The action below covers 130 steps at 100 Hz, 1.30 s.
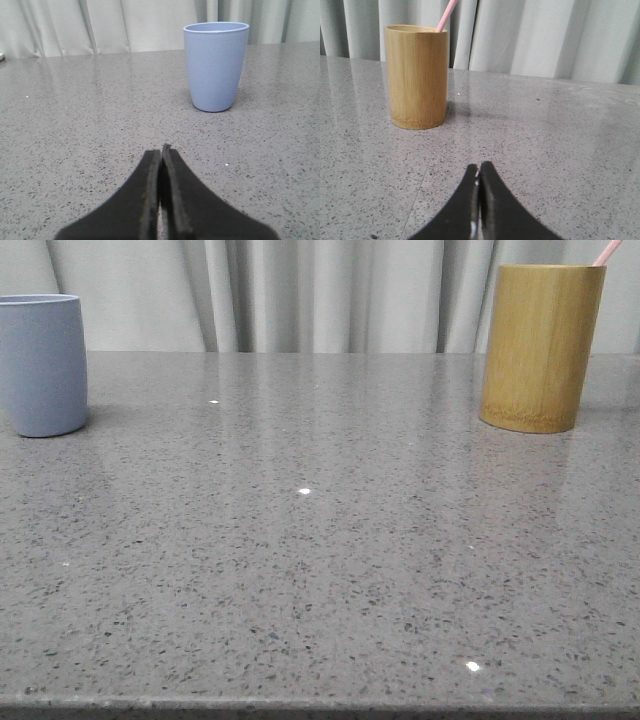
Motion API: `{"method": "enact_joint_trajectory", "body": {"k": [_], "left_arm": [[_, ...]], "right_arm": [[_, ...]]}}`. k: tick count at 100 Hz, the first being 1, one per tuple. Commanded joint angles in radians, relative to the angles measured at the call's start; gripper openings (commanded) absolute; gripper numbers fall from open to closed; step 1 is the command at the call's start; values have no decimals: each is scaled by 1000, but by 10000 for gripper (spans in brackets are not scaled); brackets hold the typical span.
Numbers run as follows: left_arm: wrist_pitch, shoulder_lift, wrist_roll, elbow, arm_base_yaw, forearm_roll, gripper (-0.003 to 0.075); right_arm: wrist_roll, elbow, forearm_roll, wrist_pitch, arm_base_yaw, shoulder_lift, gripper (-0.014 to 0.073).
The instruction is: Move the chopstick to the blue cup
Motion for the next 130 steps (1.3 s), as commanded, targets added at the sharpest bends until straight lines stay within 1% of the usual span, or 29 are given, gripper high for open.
{"method": "enact_joint_trajectory", "body": {"k": [1,56,72,85,93,101,109,116,130], "left_arm": [[-83,-33,-6,10,1,-7,-19],[-83,-33,-6,10,1,-7,-19],[-92,-33,-6,10,1,-7,-19],[-115,-33,-6,6,1,-7,-19],[-115,-33,-6,-11,1,-45,-19],[-94,-31,-6,-41,1,-117,-19],[-39,-14,-6,-97,1,-181,-19],[17,20,-6,-157,1,-223,-19],[133,133,-6,-309,1,-244,-19]], "right_arm": [[-5,-1,0,-78,-7,-20,-68],[-5,-1,0,-80,-7,-20,-68],[-5,-1,0,-97,-7,-20,-68],[-5,-2,0,-151,-7,-20,-68],[13,-11,17,-155,-6,-20,-68],[37,-50,42,-113,-6,-19,-68],[53,-112,73,-45,-6,-11,-68],[56,-184,101,46,-6,14,-68],[56,-360,102,267,-6,116,-68]]}}
